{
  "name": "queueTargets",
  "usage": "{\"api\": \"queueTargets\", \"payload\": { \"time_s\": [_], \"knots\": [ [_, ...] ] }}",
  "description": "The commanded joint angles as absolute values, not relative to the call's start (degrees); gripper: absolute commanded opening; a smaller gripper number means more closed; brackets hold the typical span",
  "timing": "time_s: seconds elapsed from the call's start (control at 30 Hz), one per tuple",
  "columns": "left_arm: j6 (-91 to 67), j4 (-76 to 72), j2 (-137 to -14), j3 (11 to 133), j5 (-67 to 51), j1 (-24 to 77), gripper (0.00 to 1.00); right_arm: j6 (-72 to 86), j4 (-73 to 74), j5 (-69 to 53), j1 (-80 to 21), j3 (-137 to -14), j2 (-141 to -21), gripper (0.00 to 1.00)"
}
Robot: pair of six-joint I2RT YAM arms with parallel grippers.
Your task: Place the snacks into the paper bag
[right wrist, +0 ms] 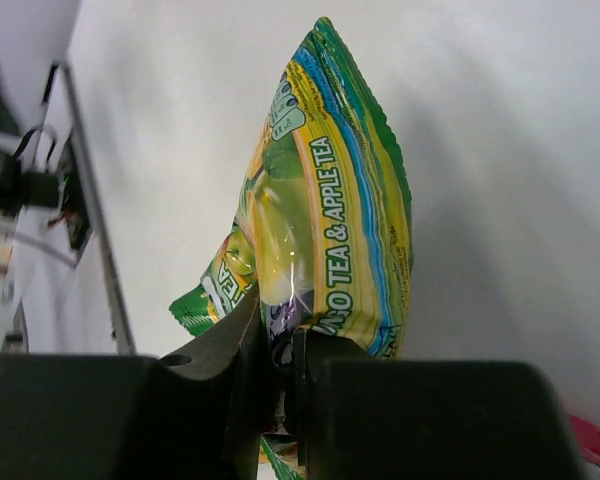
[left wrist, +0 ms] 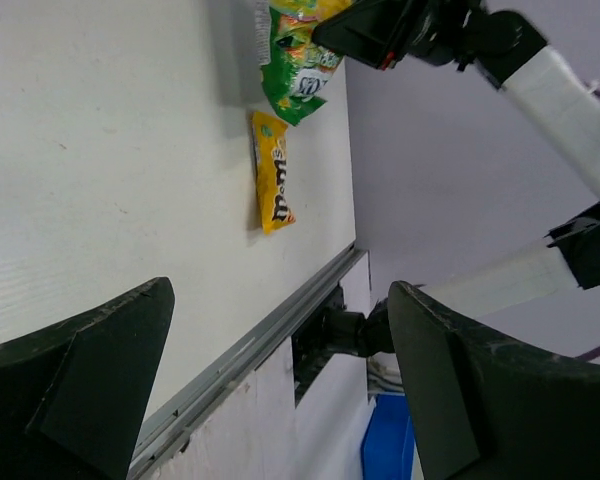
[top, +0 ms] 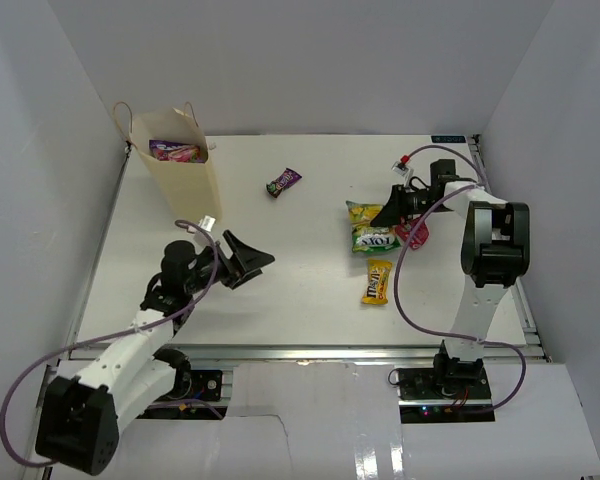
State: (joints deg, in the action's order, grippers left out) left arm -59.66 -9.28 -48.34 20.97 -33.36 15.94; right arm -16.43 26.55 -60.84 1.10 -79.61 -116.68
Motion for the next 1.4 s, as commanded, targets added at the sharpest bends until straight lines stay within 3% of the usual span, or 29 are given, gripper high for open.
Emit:
{"api": "queueTargets", "payload": {
  "time_s": [0.0, 0.13, 0.33, 0.57, 0.77, 0.93, 0.97, 1.0, 1.13, 1.17, 1.37],
  "knots": [
    [-59.2, -19.2, -56.0, 24.2, -30.5, 21.0, 0.98, -36.8, 44.1, -75.8, -2.7, -78.4, -111.4, 0.08],
    [-57.6, -22.1, -69.0, 29.7, -28.8, 27.5, 0.98, -50.2, 58.6, -79.4, -7.8, -77.3, -109.9, 0.08],
    [-58.1, -28.7, -78.7, 36.1, -28.4, 32.9, 0.98, -63.5, 73.6, -82.5, -13.3, -78.5, -110.8, 0.08],
    [-58.4, -30.0, -83.9, 39.5, -26.2, 36.6, 0.97, -64.2, 74.9, -84.1, -16.2, -79.1, -109.5, 0.08],
    [-59.7, -32.1, -86.6, 40.8, -27.8, 37.8, 0.74, -62.4, 74.8, -84.3, -16.3, -81.9, -108.8, 0.08],
    [-59.9, -32.7, -87.8, 42.3, -30.0, 38.1, 0.43, -57.0, 71.5, -82.3, -16.3, -83.5, -108.5, 0.10],
    [-59.4, -32.7, -87.5, 42.5, -30.1, 38.1, 0.38, -55.5, 68.8, -80.6, -16.3, -83.7, -108.2, 0.13],
    [-58.9, -32.6, -87.1, 42.5, -29.9, 38.0, 0.30, -51.7, 66.8, -79.4, -16.3, -83.7, -107.7, 0.23],
    [-56.2, -30.2, -82.8, 42.2, -28.7, 37.2, 0.19, -37.1, 49.5, -68.7, -16.3, -80.4, -100.3, 0.45],
    [-54.9, -29.3, -81.9, 42.3, -28.7, 36.5, 0.18, -35.4, 44.4, -65.6, -16.3, -78.9, -98.9, 0.55],
    [-47.8, -15.2, -73.1, 44.3, -27.8, 31.0, 0.12, -31.9, 40.2, -56.7, -16.3, -80.2, -94.1, 0.76]
  ]
}}
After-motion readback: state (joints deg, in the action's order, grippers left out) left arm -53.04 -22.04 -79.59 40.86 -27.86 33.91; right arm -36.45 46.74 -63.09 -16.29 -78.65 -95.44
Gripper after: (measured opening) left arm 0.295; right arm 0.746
